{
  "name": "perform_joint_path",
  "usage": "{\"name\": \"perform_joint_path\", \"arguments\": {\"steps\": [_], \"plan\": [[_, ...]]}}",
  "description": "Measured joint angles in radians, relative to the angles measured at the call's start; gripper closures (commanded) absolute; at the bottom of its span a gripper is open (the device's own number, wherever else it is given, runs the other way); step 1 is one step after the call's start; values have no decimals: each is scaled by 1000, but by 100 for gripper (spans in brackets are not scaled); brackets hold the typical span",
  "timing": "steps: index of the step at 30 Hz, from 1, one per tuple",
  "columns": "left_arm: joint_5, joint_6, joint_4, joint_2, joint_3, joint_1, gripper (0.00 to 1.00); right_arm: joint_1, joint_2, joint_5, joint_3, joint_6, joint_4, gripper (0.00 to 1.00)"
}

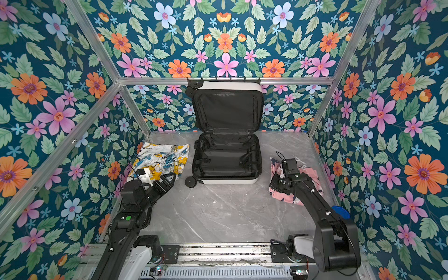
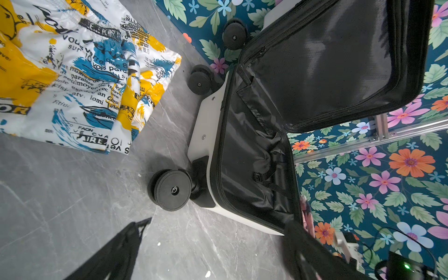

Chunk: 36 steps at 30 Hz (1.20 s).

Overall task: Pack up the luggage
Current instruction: 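Grasp the pink shorts with the right gripper and drag them toward the robot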

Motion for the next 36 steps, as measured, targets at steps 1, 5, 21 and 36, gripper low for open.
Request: {"name": "perform_joint_path", "arguments": {"steps": [1, 5, 21, 36], "plan": [[0, 1, -1, 3, 2, 0, 5, 3, -37, -14, -11, 0, 4, 100], [5, 5, -7, 14, 6, 0, 5, 35, -157, -69, -45, -2, 15, 100], [34, 43, -44, 92, -27, 0, 1, 657, -90, -36, -64, 123, 151, 100], [166, 44, -29, 120, -121, 0, 1, 961, 324, -56, 182, 100, 258, 100]]}}
